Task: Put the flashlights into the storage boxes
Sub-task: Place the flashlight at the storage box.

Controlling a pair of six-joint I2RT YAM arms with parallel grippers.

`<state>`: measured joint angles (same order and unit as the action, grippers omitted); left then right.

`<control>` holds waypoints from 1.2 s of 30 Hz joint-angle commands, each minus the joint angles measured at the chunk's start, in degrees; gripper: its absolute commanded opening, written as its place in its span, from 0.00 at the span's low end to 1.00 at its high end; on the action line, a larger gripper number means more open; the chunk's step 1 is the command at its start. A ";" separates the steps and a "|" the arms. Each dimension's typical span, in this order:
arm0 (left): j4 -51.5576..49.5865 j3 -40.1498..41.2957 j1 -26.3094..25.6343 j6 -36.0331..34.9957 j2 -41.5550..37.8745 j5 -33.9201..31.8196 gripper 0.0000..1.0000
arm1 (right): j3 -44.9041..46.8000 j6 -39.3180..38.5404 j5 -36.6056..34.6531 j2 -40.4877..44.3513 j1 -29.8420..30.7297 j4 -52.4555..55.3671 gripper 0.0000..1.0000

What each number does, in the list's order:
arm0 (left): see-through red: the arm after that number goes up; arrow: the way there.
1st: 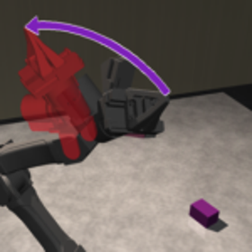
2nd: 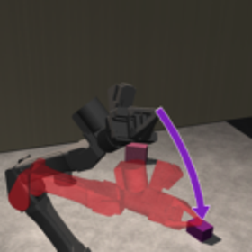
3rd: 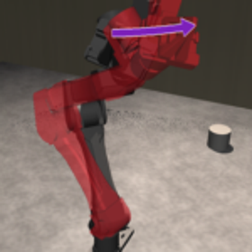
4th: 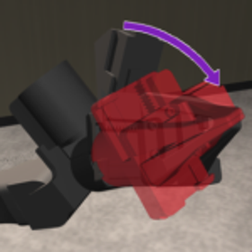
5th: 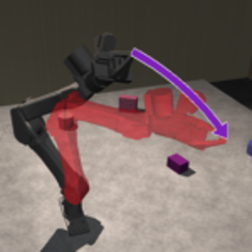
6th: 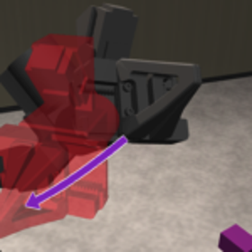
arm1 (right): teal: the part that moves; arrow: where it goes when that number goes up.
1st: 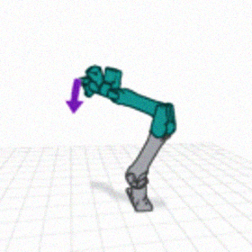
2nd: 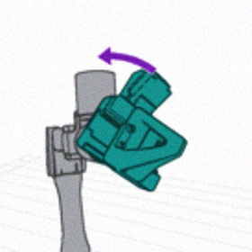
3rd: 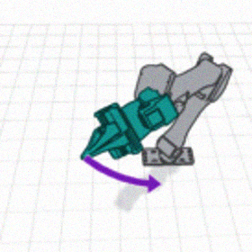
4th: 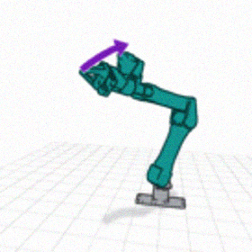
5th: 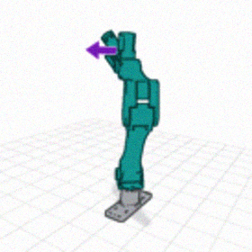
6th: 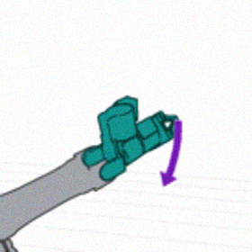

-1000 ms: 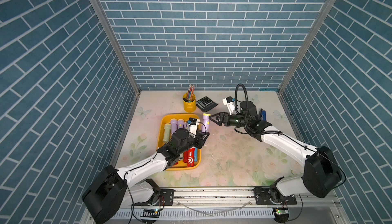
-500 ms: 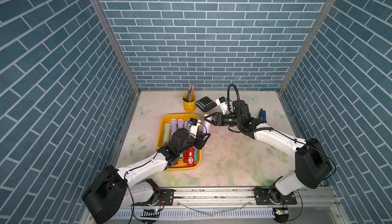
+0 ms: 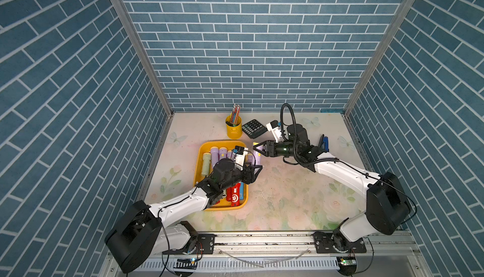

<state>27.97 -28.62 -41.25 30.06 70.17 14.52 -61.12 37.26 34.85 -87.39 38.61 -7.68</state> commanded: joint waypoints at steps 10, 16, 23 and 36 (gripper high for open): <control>5.22 -3.28 0.47 4.17 3.03 3.08 0.56 | -2.20 -6.63 -0.29 2.93 1.59 6.57 0.42; 5.07 -3.71 0.56 3.78 3.79 4.71 0.40 | -3.01 -7.81 -0.57 2.86 1.82 8.26 0.42; 1.84 -4.45 0.56 2.48 4.23 6.25 0.50 | -3.69 -7.24 -1.19 2.91 1.82 7.49 0.42; 0.43 -3.96 0.56 1.41 4.70 7.68 0.47 | -4.33 -5.79 -1.54 2.70 1.82 5.60 0.42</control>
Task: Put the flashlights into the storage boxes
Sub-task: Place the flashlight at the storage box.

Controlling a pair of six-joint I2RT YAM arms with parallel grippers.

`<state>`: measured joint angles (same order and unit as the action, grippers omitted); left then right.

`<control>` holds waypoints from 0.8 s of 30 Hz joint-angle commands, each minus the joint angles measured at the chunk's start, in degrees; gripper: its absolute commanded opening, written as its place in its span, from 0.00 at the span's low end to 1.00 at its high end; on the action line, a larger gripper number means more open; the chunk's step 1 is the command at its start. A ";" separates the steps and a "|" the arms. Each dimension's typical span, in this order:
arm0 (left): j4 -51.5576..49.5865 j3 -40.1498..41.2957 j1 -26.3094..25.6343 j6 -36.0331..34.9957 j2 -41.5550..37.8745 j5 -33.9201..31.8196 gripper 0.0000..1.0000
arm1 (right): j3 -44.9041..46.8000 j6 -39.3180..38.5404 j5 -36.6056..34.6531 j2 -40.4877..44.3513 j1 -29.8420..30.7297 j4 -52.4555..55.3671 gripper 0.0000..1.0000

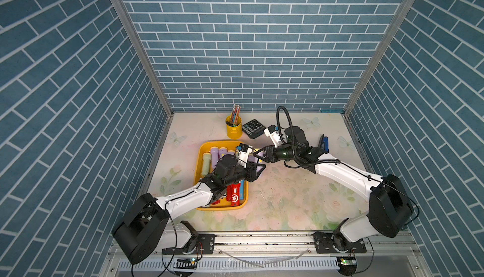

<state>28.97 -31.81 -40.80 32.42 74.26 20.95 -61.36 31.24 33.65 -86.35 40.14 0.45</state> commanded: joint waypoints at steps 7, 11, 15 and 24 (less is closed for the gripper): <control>-0.70 -0.86 0.10 -0.63 0.17 0.85 0.33 | -3.41 0.48 -0.32 2.21 0.27 -2.32 0.42; -4.30 -1.45 0.19 -0.81 -0.97 -0.36 0.30 | -3.02 -0.28 -1.31 3.17 0.29 -1.37 0.52; -15.13 -2.95 1.42 0.15 -4.43 -2.91 0.30 | -3.19 -1.39 -5.34 3.64 0.11 2.31 0.77; -49.85 -4.59 12.32 2.91 -17.46 -5.24 0.32 | -2.88 -2.06 -5.88 2.59 -0.08 3.92 0.82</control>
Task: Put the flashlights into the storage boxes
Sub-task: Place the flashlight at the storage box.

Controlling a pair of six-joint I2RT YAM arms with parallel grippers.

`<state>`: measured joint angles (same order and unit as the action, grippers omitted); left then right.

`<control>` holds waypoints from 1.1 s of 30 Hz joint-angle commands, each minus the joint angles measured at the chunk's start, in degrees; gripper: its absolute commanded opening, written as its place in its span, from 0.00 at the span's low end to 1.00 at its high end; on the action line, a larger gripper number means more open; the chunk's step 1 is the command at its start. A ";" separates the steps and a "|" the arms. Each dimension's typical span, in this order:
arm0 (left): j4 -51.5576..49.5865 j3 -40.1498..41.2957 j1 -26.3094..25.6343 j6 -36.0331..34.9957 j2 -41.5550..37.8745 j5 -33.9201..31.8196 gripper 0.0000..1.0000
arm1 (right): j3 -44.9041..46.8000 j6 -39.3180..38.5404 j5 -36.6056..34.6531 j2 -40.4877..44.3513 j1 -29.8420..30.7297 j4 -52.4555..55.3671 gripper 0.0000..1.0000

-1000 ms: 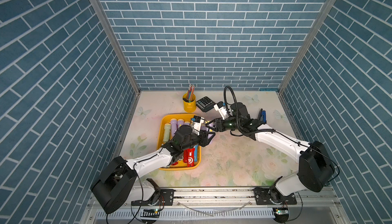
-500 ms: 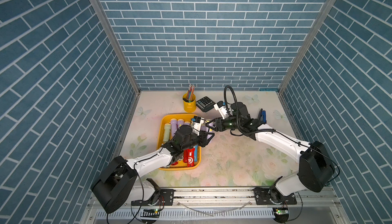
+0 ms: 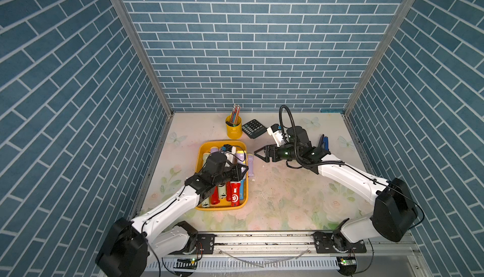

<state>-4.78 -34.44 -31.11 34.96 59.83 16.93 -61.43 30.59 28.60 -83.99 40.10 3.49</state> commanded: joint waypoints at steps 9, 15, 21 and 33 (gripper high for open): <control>-35.19 -0.54 5.88 3.59 -9.99 -2.13 0.34 | -2.46 -0.72 -0.10 -0.74 -0.09 0.30 0.82; -33.92 2.08 5.81 5.03 -9.18 1.03 0.35 | -1.86 -0.45 0.40 -0.69 -0.12 -0.08 0.81; -32.60 2.27 5.86 4.09 -6.61 1.35 0.40 | -1.38 -0.27 0.74 -0.66 -0.03 -0.23 0.80; -33.83 -0.98 5.87 0.94 -4.37 0.12 0.50 | -1.63 -0.22 0.87 -0.83 -0.10 -0.26 0.80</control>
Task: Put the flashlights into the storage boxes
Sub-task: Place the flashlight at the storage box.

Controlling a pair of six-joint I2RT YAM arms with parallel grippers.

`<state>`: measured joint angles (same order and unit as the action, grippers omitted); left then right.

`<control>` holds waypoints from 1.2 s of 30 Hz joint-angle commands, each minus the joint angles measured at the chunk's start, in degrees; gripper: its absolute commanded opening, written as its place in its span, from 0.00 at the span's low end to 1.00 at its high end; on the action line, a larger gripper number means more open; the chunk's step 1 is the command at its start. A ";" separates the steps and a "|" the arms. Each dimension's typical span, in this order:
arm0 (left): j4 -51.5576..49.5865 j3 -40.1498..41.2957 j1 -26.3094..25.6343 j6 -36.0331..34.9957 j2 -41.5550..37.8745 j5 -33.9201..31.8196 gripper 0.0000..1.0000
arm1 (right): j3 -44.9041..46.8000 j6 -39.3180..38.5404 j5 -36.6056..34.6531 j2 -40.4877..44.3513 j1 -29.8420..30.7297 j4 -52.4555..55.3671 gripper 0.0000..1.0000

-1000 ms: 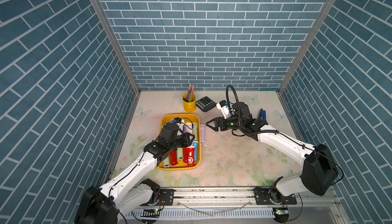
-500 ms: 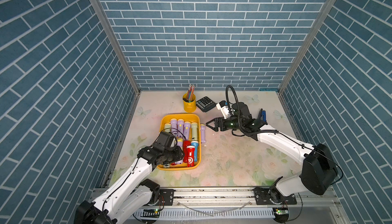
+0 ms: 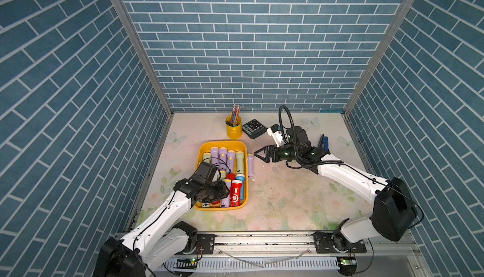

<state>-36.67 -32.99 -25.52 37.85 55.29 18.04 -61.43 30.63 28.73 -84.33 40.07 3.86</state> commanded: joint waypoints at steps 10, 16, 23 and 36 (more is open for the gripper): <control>-1.06 -9.92 0.26 -4.73 1.91 -5.30 0.49 | -5.67 1.00 -7.32 -3.06 -0.08 11.68 0.76; 2.84 -16.99 0.12 -8.12 12.53 -2.20 0.49 | -6.53 1.94 -10.90 -4.07 -0.15 15.41 0.76; 2.73 -24.66 -3.67 -11.21 23.48 -3.06 0.50 | -2.95 5.42 -13.02 -3.24 -1.44 14.59 0.75; 1.60 -31.44 -8.64 -11.39 34.76 -5.64 0.56 | -0.55 6.47 -12.65 -3.06 -3.74 14.64 0.75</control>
<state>-33.71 -62.48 -33.52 27.27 88.64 13.52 -63.24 36.23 16.47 -87.85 36.27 18.04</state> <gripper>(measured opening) 0.556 0.746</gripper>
